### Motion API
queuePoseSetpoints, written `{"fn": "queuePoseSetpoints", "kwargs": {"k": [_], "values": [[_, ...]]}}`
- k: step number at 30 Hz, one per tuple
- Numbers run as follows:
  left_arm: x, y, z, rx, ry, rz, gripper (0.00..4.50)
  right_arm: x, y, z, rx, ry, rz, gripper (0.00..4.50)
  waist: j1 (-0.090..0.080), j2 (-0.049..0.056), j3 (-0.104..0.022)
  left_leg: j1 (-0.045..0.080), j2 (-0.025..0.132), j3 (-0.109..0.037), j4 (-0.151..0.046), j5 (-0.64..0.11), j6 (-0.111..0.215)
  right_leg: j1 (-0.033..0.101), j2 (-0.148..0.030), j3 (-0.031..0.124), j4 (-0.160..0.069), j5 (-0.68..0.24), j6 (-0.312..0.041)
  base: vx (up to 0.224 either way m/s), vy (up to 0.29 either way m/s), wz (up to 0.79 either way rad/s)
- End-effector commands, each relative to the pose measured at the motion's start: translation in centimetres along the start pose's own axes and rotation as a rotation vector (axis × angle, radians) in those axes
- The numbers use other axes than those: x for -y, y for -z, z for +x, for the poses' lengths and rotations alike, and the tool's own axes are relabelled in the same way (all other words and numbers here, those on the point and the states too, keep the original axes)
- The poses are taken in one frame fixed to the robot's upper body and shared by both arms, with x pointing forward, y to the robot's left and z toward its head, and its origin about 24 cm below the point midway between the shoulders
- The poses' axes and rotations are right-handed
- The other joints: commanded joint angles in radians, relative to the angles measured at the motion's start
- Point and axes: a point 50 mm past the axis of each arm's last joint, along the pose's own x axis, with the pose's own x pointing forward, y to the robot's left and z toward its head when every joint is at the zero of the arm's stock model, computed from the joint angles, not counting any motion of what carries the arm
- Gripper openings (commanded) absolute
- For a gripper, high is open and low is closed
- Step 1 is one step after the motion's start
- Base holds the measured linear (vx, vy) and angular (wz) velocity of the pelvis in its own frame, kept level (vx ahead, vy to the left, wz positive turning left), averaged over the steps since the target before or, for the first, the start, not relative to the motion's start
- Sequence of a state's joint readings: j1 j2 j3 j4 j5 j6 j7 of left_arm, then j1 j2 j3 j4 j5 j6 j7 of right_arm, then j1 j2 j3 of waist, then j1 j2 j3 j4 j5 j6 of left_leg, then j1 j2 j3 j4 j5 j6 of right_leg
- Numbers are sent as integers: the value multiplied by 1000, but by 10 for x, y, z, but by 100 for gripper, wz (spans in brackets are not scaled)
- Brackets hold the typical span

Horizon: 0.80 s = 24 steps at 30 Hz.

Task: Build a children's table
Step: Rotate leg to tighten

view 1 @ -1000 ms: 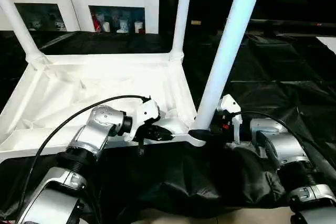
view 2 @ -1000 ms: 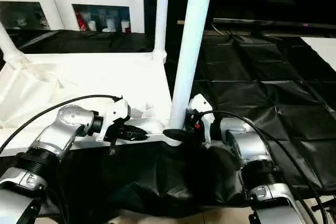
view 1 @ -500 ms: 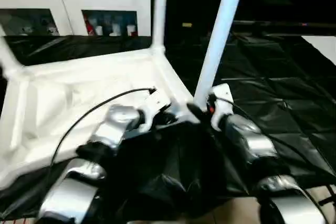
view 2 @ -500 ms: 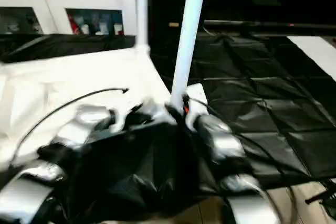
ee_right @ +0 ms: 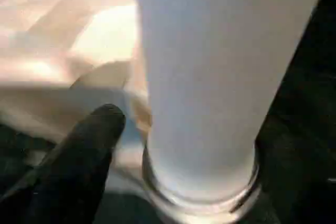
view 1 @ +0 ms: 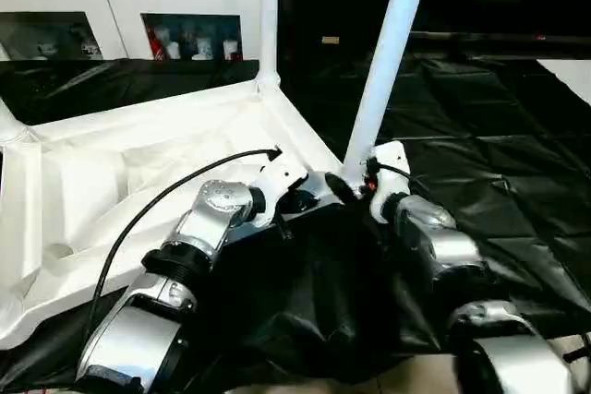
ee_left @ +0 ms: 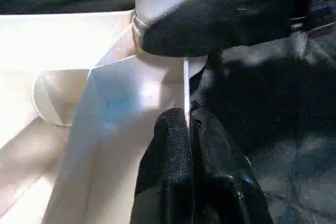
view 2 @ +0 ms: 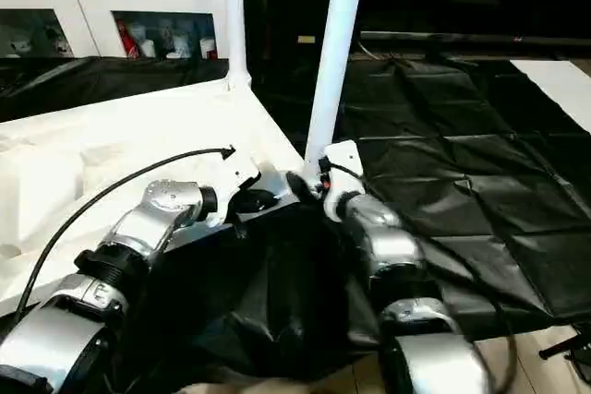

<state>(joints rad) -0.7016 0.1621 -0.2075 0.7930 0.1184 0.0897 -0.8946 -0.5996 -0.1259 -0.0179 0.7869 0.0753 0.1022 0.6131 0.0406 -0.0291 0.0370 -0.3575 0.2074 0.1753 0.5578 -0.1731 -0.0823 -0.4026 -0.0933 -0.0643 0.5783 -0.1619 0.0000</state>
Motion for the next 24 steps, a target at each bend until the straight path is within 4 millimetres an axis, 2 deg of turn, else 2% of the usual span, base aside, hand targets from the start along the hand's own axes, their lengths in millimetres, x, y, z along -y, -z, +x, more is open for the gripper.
{"fn": "queuePoseSetpoints", "kwargs": {"k": [1,6,7,11,15,18,19,20,23,24], "values": [[16,-14,10,90,119,53,0,-28,8,9,-50,-204,-35,439,5,-5,-49,0,19,1,-65,-295,41,41,-46,32,-76,-362,-173,0,0,0],[20,-10,1,100,202,74,0,-15,5,-6,-67,-283,-100,439,8,-4,-50,5,23,3,-64,-286,44,39,-45,35,-73,-333,-193,0,0,0],[21,-7,-4,96,243,87,0,-10,3,-16,-76,-339,-137,439,15,-3,-50,3,23,4,-64,-276,48,42,-44,34,-70,-314,-198,0,0,0],[23,-4,-9,88,288,96,0,-5,2,-25,-90,-389,-146,439,23,-2,-51,2,24,7,-62,-243,57,45,-43,34,-62,-263,-211,0,0,0],[23,1,-19,72,342,100,0,0,2,-37,-123,-470,-163,439,28,1,-52,3,27,10,-59,-233,60,45,-42,33,-58,-239,-226,0,0,0],[24,3,-22,66,354,100,0,1,2,-40,-133,-485,-164,439,29,0,-53,1,27,10,-58,-220,61,47,-42,33,-53,-214,-234,0,0,0],[24,5,-24,57,368,96,0,1,1,-43,-136,-504,-157,412,30,4,-54,3,27,10,-58,-220,59,46,-43,33,-52,-211,-237,0,0,0],[24,6,-26,52,378,93,0,1,1,-44,-138,-516,-153,404,30,3,-53,3,27,10,-58,-221,59,47,-41,32,-52,-208,-238,0,0,0],[25,9,-30,39,403,89,0,0,2,-47,-141,-544,-139,397,32,3,-54,3,28,11,-57,-218,60,47,-41,33,-50,-197,-242,0,0,0],[25,9,-30,38,403,89,0,0,2,-47,-141,-546,-139,369,31,3,-54,4,28,11,-57,-221,59,46,-40,33,-50,-196,-244,0,0,0]]}}
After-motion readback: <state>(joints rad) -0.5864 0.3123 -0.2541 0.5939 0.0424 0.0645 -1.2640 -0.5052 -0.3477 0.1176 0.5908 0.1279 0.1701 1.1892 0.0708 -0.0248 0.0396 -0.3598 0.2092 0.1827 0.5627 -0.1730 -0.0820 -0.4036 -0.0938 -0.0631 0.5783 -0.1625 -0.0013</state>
